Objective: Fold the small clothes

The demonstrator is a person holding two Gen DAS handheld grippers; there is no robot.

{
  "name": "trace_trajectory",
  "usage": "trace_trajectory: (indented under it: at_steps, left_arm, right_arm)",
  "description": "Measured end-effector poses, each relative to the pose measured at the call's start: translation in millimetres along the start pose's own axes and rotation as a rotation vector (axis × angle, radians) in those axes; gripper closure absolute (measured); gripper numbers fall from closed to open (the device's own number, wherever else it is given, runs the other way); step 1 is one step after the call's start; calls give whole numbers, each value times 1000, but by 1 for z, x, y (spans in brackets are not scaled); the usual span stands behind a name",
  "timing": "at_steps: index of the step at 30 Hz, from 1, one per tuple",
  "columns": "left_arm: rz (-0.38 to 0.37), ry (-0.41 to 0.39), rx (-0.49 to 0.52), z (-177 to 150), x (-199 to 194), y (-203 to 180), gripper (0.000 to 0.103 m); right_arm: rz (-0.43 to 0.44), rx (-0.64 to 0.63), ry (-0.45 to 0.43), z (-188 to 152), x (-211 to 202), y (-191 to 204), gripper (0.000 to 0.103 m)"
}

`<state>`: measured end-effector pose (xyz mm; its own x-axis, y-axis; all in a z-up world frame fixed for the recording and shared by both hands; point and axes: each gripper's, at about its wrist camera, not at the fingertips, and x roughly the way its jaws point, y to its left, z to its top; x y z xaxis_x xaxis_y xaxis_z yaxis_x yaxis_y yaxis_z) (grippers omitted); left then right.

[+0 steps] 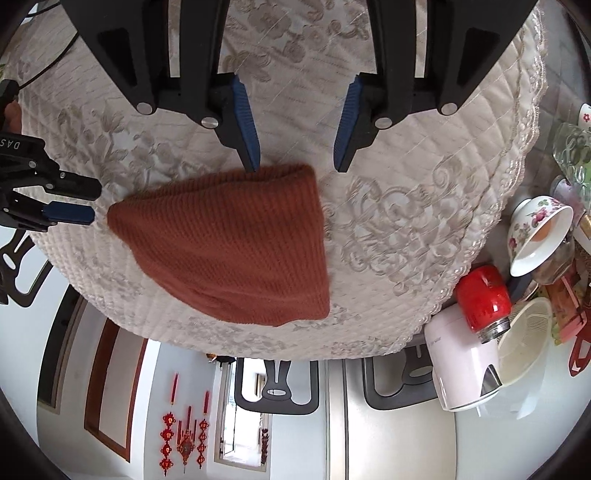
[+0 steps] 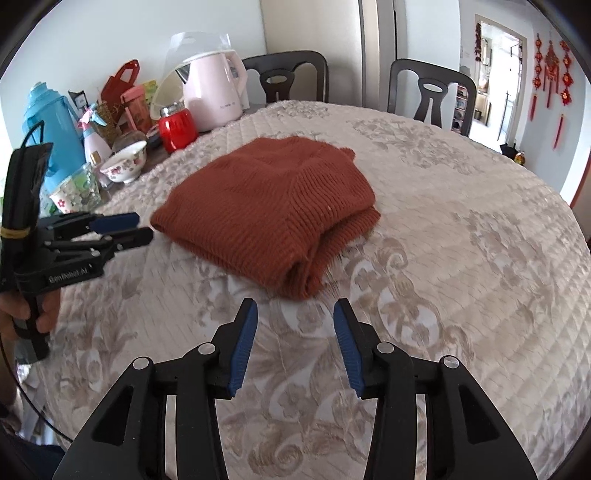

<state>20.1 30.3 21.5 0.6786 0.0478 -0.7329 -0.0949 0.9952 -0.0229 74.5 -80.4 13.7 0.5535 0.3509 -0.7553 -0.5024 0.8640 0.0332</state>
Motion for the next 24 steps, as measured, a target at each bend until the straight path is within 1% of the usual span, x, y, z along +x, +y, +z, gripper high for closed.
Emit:
trace_trajectory:
  at_steps: [6,11,17,20,24]
  left_arm:
    - [16,22,0,-4,4,5,58]
    - [19,59,-2,-7,14,9,58]
    - [21,67,12,-8,15,8,53]
    - [12,67,-3,-6,15,11,53]
    - [14,65,-3,-4,18,10,53]
  right_arm:
    - [-27,-2,13,-6,2,-4,59]
    - [-48,-6,39,-8,9,-6,59]
    - [-57,-17,45,-11,10,-4,57]
    - [-36,-4,38,-10,9,-5,57]
    - [-44,-27,47,-8,14,-1,57]
